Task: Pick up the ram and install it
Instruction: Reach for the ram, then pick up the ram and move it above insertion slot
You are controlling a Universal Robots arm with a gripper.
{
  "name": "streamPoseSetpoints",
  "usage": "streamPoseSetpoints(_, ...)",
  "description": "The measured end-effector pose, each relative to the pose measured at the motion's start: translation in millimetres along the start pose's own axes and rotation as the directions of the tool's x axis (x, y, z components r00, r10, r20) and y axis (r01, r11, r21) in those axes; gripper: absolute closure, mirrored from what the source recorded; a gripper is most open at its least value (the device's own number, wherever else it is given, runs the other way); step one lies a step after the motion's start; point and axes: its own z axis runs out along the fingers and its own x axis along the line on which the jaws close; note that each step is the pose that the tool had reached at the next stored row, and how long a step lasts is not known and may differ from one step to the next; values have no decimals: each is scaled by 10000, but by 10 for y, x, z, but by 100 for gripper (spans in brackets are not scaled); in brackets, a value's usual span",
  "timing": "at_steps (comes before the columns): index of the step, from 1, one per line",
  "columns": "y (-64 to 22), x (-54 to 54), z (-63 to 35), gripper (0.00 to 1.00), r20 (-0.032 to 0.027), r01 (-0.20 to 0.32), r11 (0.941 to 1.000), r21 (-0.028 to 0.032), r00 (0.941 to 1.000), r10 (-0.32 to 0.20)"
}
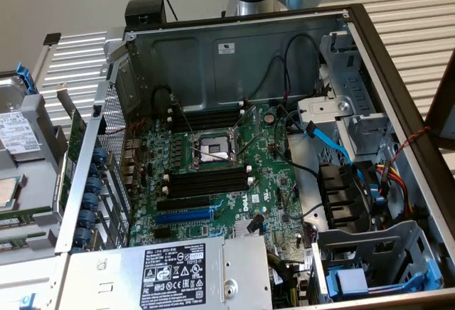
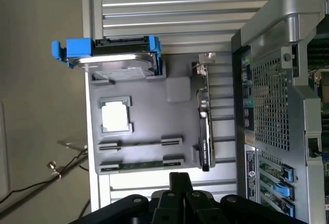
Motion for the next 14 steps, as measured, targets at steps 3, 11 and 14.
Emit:
streamPoseSetpoints(3,-32,133,-1,89,0,1,10000,3,10000,-1)
streamPoseSetpoints(11,-64,291,-2,89,0,1,10000,5,10000,-1)
streamPoseSetpoints(14,-64,291,-2,89,0,1,10000,5,10000,-1)
